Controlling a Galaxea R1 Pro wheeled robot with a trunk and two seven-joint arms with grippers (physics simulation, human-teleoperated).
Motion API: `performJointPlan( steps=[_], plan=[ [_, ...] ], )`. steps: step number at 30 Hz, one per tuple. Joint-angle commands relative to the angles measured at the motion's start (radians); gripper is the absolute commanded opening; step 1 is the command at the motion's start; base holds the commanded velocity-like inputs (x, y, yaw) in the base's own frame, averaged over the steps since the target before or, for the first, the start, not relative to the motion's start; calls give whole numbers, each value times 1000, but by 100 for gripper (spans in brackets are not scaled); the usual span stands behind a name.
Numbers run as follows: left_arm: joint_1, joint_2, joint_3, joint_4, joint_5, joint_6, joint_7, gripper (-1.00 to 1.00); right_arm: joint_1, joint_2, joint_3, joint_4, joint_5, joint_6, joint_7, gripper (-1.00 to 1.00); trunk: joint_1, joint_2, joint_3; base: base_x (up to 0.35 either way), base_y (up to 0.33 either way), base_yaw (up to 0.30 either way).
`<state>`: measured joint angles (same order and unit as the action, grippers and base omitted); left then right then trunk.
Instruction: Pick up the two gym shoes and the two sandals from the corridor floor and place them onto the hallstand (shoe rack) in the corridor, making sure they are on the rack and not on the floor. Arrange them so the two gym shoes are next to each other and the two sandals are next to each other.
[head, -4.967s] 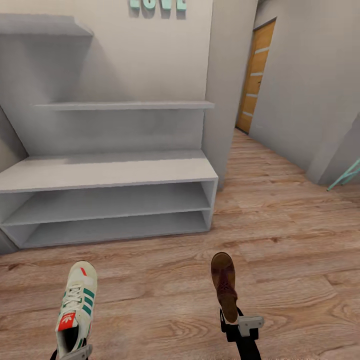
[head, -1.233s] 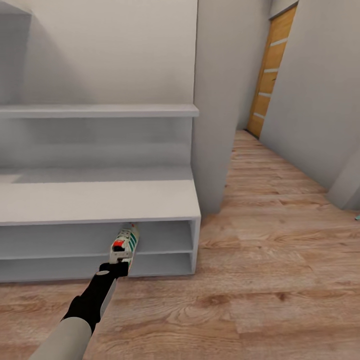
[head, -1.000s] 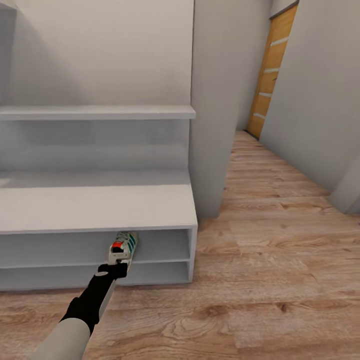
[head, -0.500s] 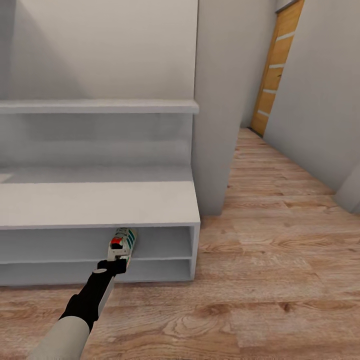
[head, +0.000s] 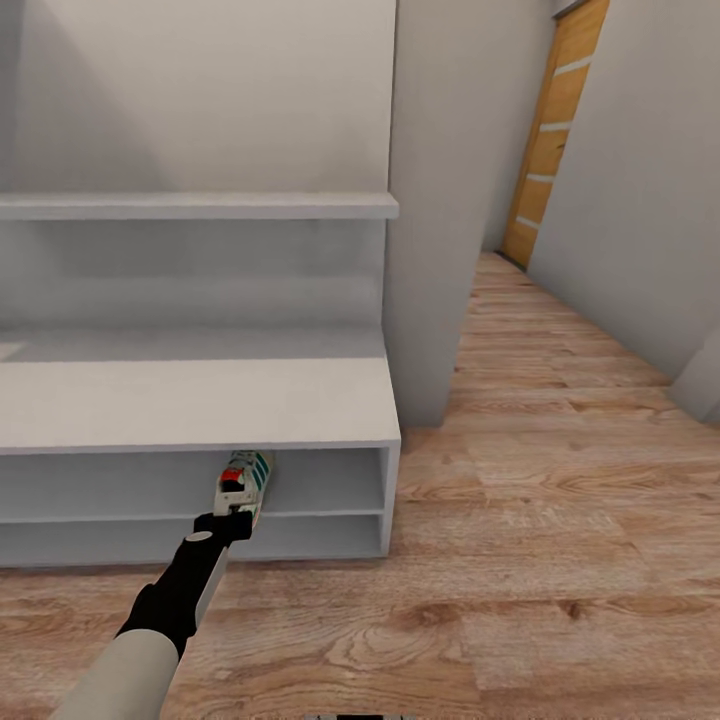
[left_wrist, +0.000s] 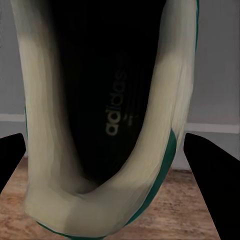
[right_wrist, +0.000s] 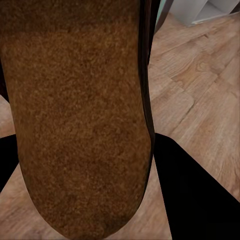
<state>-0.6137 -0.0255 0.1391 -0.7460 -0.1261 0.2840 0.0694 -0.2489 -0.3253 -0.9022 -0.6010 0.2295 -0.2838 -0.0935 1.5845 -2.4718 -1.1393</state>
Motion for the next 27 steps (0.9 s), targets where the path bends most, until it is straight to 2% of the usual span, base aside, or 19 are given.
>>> performJointPlan(
  steps=[1, 13, 27],
  plan=[
    [0, -1, 6, 53, -21, 6, 1, -100, -1, 0, -3, 1, 8, -3, -4, -100, 0, 0, -1, 0, 0, 0],
    [2, -1, 7, 51, -21, 6, 1, -100, -1, 0, -1, 3, 12, -3, -3, -100, 0, 0, -2, 0, 0, 0],
    [2, 1, 7, 51, -21, 8, 1, -100, -1, 0, -1, 7, 12, -3, -3, -100, 0, 0, -2, 107, 0, 0]
  ],
)
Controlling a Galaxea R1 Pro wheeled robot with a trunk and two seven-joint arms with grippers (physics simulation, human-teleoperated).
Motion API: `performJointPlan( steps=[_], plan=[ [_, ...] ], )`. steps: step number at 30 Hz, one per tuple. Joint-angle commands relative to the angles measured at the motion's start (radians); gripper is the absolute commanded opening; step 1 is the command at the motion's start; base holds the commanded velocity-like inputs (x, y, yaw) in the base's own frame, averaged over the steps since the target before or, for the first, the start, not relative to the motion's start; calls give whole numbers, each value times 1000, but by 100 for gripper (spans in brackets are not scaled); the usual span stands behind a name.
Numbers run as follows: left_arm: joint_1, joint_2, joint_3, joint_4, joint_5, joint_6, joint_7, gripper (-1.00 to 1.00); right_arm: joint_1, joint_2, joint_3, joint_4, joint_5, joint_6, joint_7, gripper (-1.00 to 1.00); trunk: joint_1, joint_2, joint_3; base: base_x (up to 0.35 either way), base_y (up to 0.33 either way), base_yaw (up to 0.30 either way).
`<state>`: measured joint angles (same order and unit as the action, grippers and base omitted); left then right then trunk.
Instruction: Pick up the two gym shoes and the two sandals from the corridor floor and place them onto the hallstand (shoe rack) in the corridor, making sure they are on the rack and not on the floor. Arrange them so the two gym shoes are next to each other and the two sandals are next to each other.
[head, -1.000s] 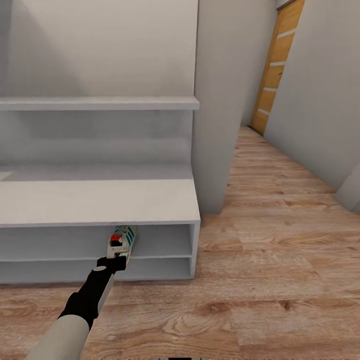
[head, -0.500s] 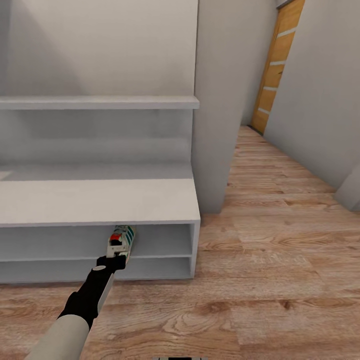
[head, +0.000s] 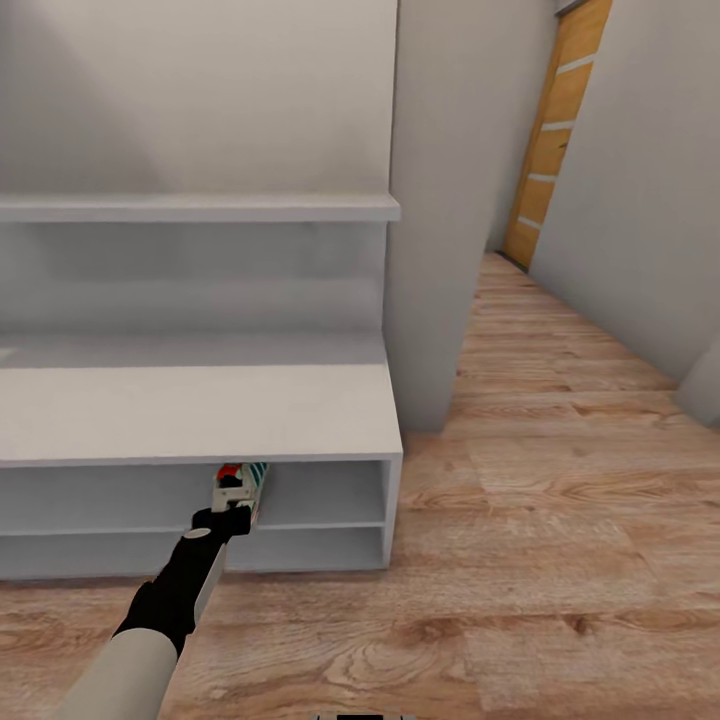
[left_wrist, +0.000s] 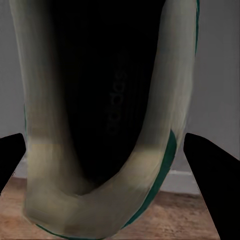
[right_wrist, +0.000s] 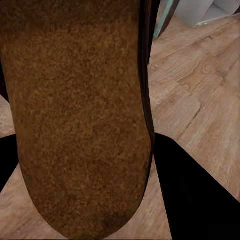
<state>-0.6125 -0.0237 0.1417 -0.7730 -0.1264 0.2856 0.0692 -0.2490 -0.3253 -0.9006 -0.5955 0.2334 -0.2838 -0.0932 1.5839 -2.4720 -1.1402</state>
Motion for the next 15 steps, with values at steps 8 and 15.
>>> performJointPlan(
  steps=[8, 15],
  plan=[
    [0, -1, 4, 78, -21, 7, 1, -100, -1, 1, -3, 3, 9, -3, -3, -100, 1, 0, -1, 144, 0, 0],
    [0, -1, 4, 78, -21, 7, 1, -100, -1, 1, -3, 3, 9, -3, -3, -100, 1, 0, -1, 71, 0, 0]
  ],
)
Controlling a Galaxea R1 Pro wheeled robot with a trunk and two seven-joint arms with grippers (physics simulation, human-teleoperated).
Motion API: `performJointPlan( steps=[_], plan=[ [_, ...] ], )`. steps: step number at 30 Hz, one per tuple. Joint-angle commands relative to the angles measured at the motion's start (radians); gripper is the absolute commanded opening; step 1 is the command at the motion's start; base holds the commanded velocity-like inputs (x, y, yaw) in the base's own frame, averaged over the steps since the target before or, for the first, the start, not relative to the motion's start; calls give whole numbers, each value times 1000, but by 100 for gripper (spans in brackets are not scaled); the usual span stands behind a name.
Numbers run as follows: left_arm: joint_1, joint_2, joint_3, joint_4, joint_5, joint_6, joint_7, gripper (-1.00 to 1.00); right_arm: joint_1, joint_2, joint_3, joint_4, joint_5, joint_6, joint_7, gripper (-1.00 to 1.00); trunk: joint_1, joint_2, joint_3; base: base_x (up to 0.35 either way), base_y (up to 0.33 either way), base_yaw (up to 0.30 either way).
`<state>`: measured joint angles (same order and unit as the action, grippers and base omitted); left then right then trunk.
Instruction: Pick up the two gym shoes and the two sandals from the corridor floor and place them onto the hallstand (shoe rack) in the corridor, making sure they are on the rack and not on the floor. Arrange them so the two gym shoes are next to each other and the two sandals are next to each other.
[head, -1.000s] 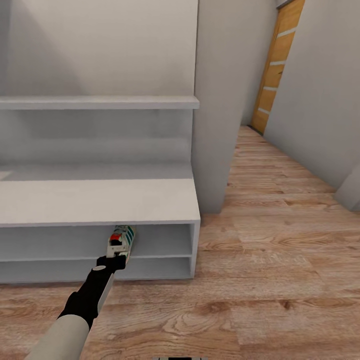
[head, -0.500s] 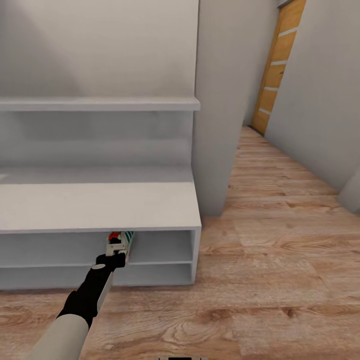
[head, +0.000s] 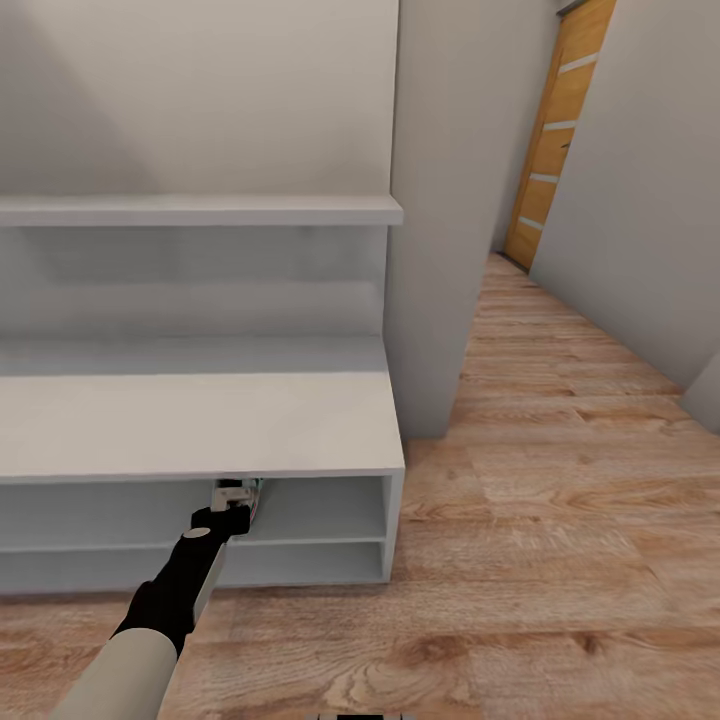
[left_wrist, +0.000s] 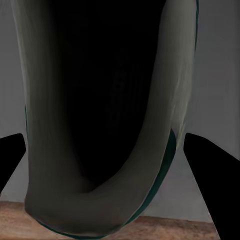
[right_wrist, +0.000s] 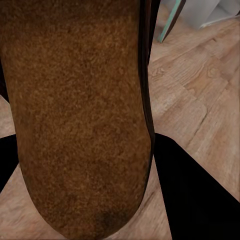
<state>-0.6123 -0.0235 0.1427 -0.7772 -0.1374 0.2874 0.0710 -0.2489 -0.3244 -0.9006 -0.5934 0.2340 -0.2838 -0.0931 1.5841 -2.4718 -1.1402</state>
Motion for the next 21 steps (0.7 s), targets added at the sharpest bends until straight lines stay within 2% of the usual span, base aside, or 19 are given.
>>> performJointPlan(
  steps=[1, 7, 18, 19, 21],
  plan=[
    [0, -1, 3, 82, -10, 5, 0, -100, -1, 0, -3, 1, 8, -3, -3, -100, 0, 0, -1, 254, 0, 0],
    [0, 0, 3, 82, -10, 5, 0, -100, -1, 0, -3, 2, 8, -3, -4, -100, 0, 0, -1, 156, 0, 0],
    [2, 0, 2, 82, -10, 4, 0, -100, -1, 0, -3, 3, 8, -3, -2, -100, 0, 0, -1, 11, 0, 0],
    [2, 0, 2, 82, -10, 4, 0, 100, -1, 0, -3, 3, 8, -3, -2, -100, 0, 0, -1, 0, 0, 0],
    [2, 0, 3, 82, -10, 5, 0, 100, -1, 0, -3, 3, 8, -3, -2, -100, 0, 0, -1, 0, 0, 0]
  ],
)
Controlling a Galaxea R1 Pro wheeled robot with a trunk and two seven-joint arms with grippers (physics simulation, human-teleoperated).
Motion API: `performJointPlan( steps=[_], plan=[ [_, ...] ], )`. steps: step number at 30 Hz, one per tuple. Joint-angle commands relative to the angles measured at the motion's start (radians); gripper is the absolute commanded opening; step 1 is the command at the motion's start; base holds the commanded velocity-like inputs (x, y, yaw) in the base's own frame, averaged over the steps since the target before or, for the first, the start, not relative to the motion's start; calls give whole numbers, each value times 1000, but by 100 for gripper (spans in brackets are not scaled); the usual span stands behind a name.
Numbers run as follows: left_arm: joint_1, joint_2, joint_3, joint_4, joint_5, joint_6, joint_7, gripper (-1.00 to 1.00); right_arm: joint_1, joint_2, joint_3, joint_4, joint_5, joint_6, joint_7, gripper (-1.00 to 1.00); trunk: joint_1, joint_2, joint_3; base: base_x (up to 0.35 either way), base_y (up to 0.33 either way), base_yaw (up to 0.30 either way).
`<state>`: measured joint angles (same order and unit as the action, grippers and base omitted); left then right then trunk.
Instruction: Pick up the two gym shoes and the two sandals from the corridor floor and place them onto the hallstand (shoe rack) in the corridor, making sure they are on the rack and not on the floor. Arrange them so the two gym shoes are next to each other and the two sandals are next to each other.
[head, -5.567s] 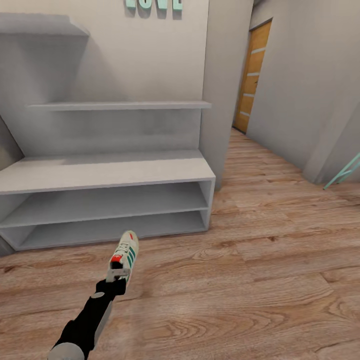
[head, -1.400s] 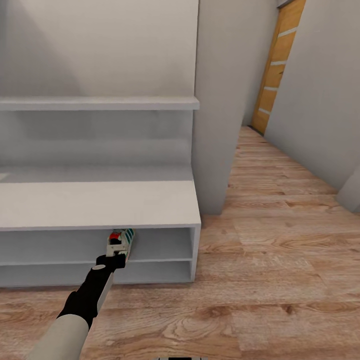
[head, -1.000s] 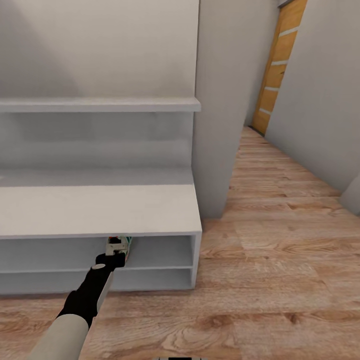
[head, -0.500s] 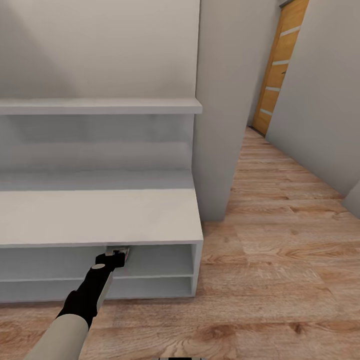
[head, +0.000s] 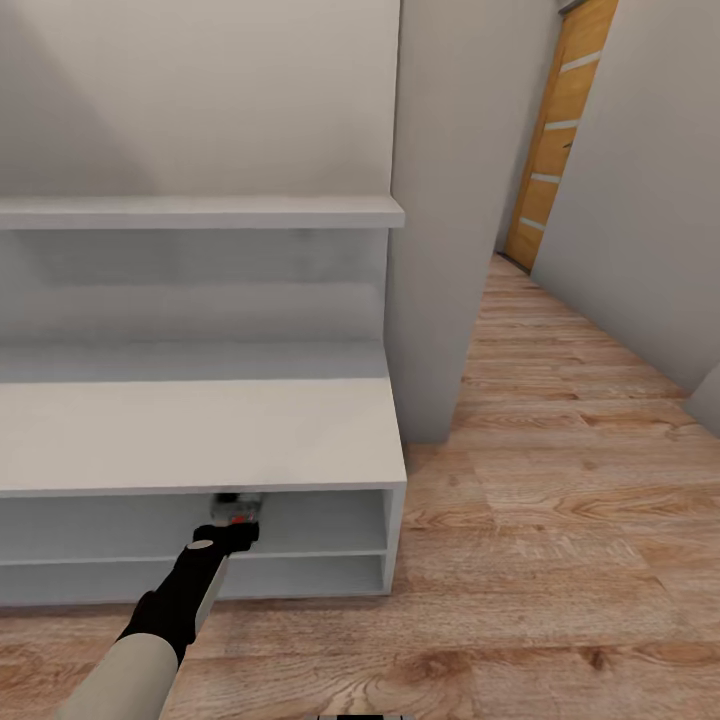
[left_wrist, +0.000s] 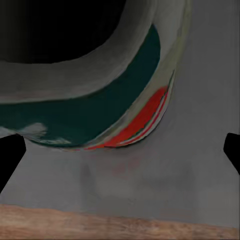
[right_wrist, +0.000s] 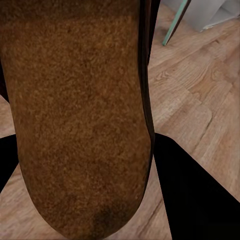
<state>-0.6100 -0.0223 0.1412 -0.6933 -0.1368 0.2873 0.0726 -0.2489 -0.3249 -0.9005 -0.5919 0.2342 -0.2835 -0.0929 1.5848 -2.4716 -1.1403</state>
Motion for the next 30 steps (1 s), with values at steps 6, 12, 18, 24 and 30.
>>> performJointPlan(
  steps=[6, 12, 18, 24, 30],
  plan=[
    [-1, 0, 4, -2, -10, 6, -2, 100, -1, 1, -3, 1, 8, -3, -2, -100, 0, 0, -1, 0, 0, 0],
    [-1, 1, 4, -3, -10, 5, -2, 100, -1, 1, -3, 2, 8, -3, -2, -100, 0, 0, -1, 0, 0, 0],
    [-1, 0, 4, -3, -10, 5, -2, 100, -1, 1, -3, 2, 8, -3, -2, -100, 0, 0, -1, 0, 0, 0],
    [-1, 0, 4, -3, -10, 4, -2, 100, -1, 1, -3, 2, 8, -3, -2, -100, 0, 0, -1, -86, 0, 0],
    [5, -1, 4, -30, -10, 5, -2, 100, -1, 1, -3, 2, 8, -3, -2, -100, 0, 0, -1, -301, 30, 0]
  ],
)
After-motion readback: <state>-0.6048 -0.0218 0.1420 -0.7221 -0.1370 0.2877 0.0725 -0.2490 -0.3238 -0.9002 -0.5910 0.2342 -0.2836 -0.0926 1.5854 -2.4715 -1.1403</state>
